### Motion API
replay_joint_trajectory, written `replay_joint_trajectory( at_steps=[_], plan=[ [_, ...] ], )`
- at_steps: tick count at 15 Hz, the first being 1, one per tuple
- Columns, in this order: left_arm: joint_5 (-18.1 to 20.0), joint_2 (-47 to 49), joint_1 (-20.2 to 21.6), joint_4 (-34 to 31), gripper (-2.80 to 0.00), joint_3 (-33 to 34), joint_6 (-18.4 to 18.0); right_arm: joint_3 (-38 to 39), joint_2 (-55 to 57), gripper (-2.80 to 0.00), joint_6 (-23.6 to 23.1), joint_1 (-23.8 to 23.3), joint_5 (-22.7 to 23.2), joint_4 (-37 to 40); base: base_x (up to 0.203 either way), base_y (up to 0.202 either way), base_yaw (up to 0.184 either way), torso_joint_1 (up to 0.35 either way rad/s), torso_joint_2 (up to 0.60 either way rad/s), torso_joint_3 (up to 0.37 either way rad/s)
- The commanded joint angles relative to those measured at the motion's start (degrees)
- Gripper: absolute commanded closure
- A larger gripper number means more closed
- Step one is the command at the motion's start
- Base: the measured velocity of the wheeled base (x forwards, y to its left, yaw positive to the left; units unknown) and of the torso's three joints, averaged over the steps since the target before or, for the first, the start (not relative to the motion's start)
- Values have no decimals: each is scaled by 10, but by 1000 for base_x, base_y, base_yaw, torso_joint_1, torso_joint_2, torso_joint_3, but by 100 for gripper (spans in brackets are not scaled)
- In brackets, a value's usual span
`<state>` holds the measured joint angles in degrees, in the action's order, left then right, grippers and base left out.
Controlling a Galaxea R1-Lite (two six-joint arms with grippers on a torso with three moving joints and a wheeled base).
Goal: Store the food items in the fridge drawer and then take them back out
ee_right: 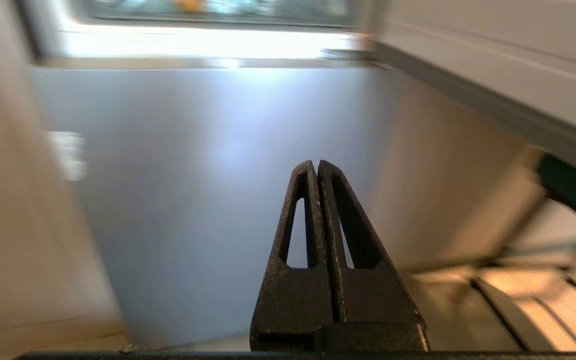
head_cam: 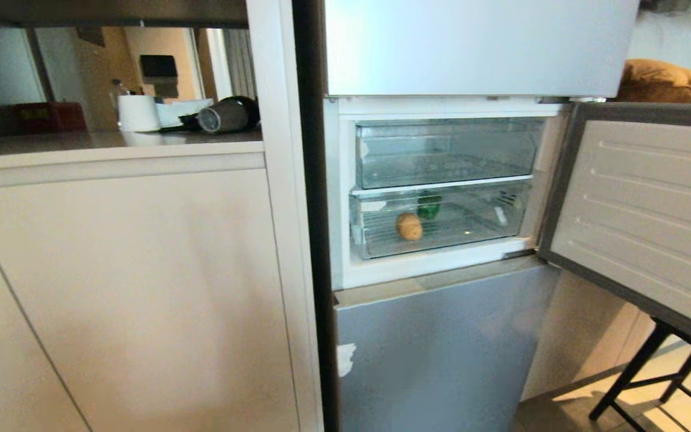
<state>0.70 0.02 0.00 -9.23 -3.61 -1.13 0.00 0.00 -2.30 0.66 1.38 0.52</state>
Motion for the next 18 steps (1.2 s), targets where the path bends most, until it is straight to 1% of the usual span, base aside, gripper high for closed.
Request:
replay_joint_trajectory(
  at_steps=[1,4,7,8,10,11,12,13,14,15,16,17,18],
  plan=[
    [0,-1,0,0,0,0,0,-1,1,0,0,0,0,0,1,-10,169,-1,6,3],
    [0,-1,0,0,0,0,0,-1,1,0,-1,0,1,-1,0,-6,133,5,0,1],
    [0,-1,0,-1,0,0,0,-1,5,0,-16,0,0,-3,0,0,0,0,0,0],
    [0,-1,0,0,0,0,0,-5,27,0,-15,0,1,-14,0,0,0,0,0,0],
    [0,0,0,0,0,0,0,-20,124,0,1,1,6,-68,0,0,0,0,0,0],
    [0,-1,0,-1,0,0,0,-29,202,0,11,3,15,-120,0,0,0,0,0,0],
    [0,-1,0,0,0,0,0,-38,282,0,18,5,38,-175,0,0,0,0,0,0],
    [0,-1,1,-1,0,0,0,-52,352,0,24,8,72,-216,0,0,0,0,0,0],
    [0,-1,0,0,0,0,0,-71,416,0,30,11,119,-249,0,0,0,0,0,0],
    [0,-1,0,0,0,0,0,-96,468,-280,35,15,168,-274,0,0,0,0,0,0],
    [0,-1,0,0,0,0,0,-125,513,-280,38,18,204,-290,0,0,0,0,0,0],
    [0,-1,0,0,0,0,0,-157,557,-280,41,23,228,-300,0,0,0,0,0,0],
    [0,-1,0,0,0,0,0,-188,601,-280,43,27,242,-309,0,0,0,0,0,0]
  ],
)
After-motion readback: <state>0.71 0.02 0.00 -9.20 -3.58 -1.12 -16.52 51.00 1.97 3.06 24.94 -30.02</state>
